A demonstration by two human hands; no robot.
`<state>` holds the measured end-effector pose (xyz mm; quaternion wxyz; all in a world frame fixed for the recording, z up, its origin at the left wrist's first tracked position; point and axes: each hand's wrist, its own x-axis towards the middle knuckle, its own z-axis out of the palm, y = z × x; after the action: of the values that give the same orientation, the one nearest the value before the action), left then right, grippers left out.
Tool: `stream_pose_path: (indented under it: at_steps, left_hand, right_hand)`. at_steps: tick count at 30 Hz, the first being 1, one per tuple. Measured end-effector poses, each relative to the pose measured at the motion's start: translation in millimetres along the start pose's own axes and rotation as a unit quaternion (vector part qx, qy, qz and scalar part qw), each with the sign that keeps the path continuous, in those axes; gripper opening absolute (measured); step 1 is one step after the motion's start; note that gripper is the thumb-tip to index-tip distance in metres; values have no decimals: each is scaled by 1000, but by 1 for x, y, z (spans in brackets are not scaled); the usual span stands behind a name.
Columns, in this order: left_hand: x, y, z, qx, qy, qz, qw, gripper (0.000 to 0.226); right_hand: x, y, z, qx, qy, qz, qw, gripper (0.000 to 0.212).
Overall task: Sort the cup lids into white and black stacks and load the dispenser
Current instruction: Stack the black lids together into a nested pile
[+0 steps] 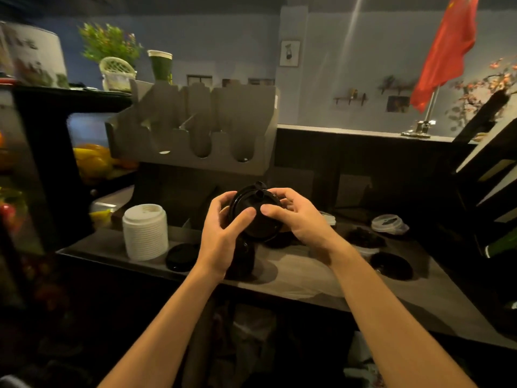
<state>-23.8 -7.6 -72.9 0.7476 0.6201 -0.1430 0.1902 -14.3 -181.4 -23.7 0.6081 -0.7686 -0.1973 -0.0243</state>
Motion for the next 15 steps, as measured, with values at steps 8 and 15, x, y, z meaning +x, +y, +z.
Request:
stream_pose_path:
  at_steps: [8, 15]
  left_hand:
    - [-6, -9, -70, 32, 58, -19, 998, 77]
    - [-12, -28, -111, 103, 54, -9, 993, 77]
  right_hand:
    - [34, 5, 69, 43, -12, 71, 996, 45]
    - [55, 14, 117, 37, -3, 130, 991, 38]
